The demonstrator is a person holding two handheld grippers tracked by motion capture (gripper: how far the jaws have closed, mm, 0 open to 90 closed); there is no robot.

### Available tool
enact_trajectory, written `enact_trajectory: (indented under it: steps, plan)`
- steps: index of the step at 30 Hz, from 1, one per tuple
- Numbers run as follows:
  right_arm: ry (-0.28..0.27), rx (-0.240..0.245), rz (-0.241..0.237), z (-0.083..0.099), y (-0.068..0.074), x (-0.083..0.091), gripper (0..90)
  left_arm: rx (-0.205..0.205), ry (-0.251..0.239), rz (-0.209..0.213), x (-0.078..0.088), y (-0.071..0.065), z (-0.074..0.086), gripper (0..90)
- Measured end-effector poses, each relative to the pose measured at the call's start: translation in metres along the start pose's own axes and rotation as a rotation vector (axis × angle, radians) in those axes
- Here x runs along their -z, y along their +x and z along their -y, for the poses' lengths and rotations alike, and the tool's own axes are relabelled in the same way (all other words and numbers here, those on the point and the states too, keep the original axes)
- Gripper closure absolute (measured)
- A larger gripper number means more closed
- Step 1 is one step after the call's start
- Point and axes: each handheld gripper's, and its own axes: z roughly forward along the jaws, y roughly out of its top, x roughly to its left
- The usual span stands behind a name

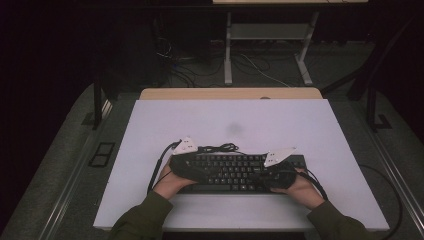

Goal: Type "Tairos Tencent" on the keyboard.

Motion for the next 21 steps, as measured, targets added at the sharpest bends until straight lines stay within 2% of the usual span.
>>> enact_trajectory:
  steps: [1,4,8,13,14,15,19,20,21]
  plan:
    - [0.0,0.001,0.0,0.0,0.0001,0.0,89.8,0.002,0.002,-0.005,-0.0001,0.0001,0.0002,11.9]
    - [0.0,0.002,0.0,0.0,0.0001,0.0,89.7,0.004,0.02,-0.02,0.0001,0.0017,0.0008,14.7]
    - [0.0,0.002,0.001,0.0,0.0003,-0.0001,89.7,0.001,0.036,-0.027,0.0008,0.0028,0.0016,23.2]
    - [0.0,0.001,0.001,0.0001,0.0004,-0.0001,89.7,-0.004,0.064,-0.038,0.0004,0.0036,0.0031,37.7]
    - [0.0,0.0,0.001,0.0001,0.0004,-0.0001,89.7,0.003,0.066,-0.037,0.0,0.004,0.0039,44.1]
    - [0.0,0.0,0.001,0.0001,0.0004,-0.0001,89.7,0.007,0.073,-0.039,-0.0001,0.0044,0.0045,44.1]
    - [0.0,-0.001,0.001,0.0001,0.0005,-0.0001,89.7,0.021,0.091,-0.04,-0.0005,0.007,0.0068,56.7]
    - [0.0,0.0,0.001,0.0002,0.0004,-0.0001,89.7,0.022,0.099,-0.037,-0.0004,0.0077,0.0071,62.3]
    - [0.0,0.0,0.001,0.0002,0.0004,-0.0001,89.7,0.025,0.101,-0.038,-0.0006,0.0081,0.0075,62.3]
